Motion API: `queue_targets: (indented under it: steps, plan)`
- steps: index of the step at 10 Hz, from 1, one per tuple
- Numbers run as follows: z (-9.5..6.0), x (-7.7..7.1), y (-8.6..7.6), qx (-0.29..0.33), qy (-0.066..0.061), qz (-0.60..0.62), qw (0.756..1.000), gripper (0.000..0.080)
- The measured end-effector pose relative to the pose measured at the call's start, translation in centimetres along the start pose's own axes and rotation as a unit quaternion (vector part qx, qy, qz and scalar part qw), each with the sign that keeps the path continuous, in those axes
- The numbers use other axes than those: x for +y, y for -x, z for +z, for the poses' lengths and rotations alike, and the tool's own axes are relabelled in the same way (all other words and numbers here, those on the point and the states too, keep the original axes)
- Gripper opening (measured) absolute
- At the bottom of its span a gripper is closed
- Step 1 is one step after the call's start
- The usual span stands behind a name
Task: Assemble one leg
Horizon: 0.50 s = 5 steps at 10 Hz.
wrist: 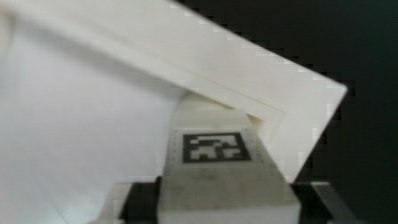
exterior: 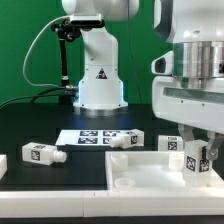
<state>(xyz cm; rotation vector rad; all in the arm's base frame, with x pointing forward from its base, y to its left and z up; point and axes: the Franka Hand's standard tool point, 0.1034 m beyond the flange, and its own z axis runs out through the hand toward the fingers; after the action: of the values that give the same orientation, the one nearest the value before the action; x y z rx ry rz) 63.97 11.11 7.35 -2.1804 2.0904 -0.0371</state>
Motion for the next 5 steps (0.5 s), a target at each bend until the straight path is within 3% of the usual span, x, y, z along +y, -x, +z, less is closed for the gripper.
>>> queue_targets:
  steps: [2, 3, 4, 5]
  plan:
    - [-0.04, 0.01, -0.11, -0.008, 0.0, 0.061, 0.998, 0.0288]
    - [0.03, 0.05, -0.02, -0.007, 0.0, 0.071, 0.997, 0.0368]
    - [0.05, 0.05, -0.06, -0.007, 0.0, 0.043, 0.999, 0.0504]
    - [0.17, 0.12, -0.12, -0.006, 0.001, -0.007, 1.0, 0.0504]
